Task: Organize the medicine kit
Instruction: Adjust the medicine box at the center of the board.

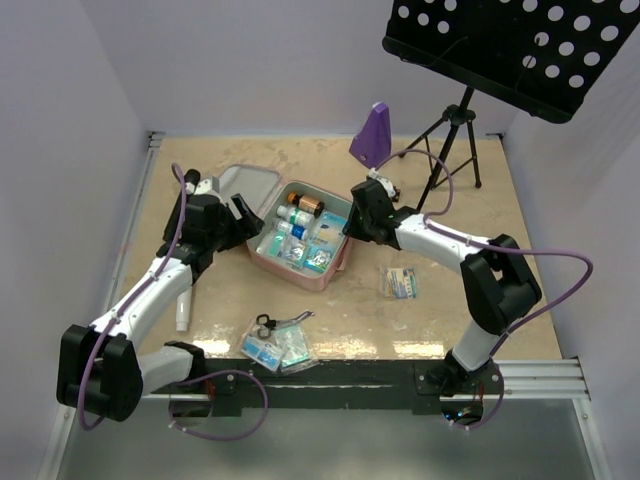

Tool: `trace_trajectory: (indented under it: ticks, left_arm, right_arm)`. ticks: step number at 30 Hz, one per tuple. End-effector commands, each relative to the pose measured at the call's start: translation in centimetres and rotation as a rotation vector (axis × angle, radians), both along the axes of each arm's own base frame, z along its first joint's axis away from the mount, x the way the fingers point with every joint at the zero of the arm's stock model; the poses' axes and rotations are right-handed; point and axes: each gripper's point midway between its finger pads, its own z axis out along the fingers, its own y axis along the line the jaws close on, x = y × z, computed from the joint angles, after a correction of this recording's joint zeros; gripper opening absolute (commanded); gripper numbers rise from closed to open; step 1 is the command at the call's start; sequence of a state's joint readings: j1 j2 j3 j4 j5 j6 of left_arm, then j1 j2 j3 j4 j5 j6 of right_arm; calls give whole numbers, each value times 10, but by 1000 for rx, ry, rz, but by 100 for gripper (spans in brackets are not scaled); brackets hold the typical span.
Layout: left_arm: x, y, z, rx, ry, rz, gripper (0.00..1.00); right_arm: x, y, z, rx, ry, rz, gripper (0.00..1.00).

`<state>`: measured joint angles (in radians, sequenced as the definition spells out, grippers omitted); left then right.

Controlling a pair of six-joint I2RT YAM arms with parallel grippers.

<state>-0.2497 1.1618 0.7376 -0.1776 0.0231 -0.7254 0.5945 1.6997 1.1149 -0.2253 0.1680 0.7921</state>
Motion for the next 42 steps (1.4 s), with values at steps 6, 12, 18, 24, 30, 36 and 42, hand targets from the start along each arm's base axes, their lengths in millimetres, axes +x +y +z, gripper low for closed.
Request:
trace_trajectory:
  ticks: [6,12,18,24,30,36,42]
  left_arm:
    - [2,1,4,-14,-24,9,83]
    - [0,0,0,-17,-17,-1,83]
    - [-1,0,-1,-11,-14,-8,83]
    - [-2,-2,-5,-15,-5,-14,83]
    - [-2,-4,-11,-21,8,-21,83]
    - [-3,-3,-11,-13,9,-21,83]
    - [-2,-3,-9,-16,8,-21,83]
  right_arm:
    - [35,-30,22,-228,-93,21,13]
    - [59,-40,23,-381,-127,44,0]
    - [74,-39,39,-429,-198,74,0]
    - [83,-39,63,-466,-288,122,0]
    - [92,-28,76,-470,-353,197,0]
    - [89,-21,82,-420,-353,192,30]
    - [80,-26,104,-367,-371,151,55]
